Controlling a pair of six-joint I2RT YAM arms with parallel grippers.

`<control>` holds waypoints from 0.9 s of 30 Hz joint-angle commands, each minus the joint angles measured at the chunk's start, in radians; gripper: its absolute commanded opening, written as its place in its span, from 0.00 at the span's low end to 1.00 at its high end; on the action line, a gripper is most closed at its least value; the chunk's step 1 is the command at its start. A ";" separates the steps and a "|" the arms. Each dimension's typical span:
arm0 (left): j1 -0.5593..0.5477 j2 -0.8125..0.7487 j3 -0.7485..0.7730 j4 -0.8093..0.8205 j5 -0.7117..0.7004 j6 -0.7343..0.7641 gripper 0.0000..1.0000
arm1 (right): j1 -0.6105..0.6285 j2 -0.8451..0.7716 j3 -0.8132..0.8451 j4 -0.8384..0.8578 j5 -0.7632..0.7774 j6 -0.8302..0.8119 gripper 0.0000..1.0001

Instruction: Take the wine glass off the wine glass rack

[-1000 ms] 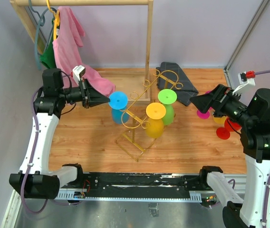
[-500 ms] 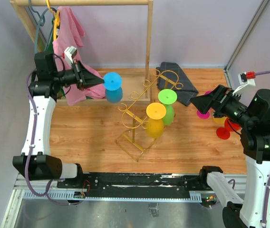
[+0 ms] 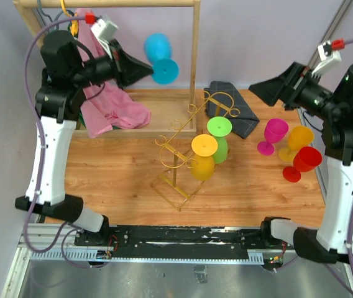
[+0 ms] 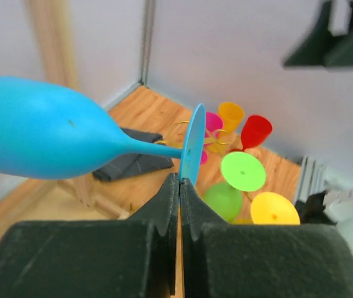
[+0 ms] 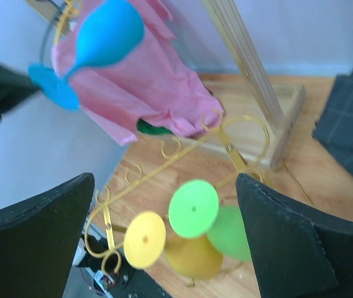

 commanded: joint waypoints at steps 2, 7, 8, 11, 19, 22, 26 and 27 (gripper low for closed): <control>-0.201 -0.178 -0.158 0.007 -0.098 0.395 0.00 | 0.015 0.169 0.196 0.133 -0.147 0.122 0.99; -0.242 -0.287 -0.250 0.012 0.147 0.405 0.00 | 0.015 0.252 0.226 0.348 -0.281 0.322 0.98; -0.244 -0.314 -0.269 0.014 0.190 0.423 0.00 | 0.015 0.258 0.206 0.418 -0.313 0.380 0.99; -0.246 -0.406 -0.355 0.015 0.296 0.506 0.00 | 0.015 0.263 0.117 0.658 -0.401 0.567 0.99; -0.246 -0.608 -0.616 0.018 0.468 0.575 0.00 | 0.136 0.258 0.000 0.797 -0.528 0.715 0.98; -0.246 -0.638 -0.661 0.016 0.512 0.580 0.00 | 0.218 0.276 0.046 0.726 -0.592 0.681 0.99; -0.246 -0.706 -0.746 0.019 0.512 0.646 0.00 | 0.315 0.280 0.060 0.699 -0.640 0.693 0.94; -0.246 -0.720 -0.777 0.018 0.501 0.675 0.00 | 0.335 0.273 0.054 0.672 -0.643 0.679 0.91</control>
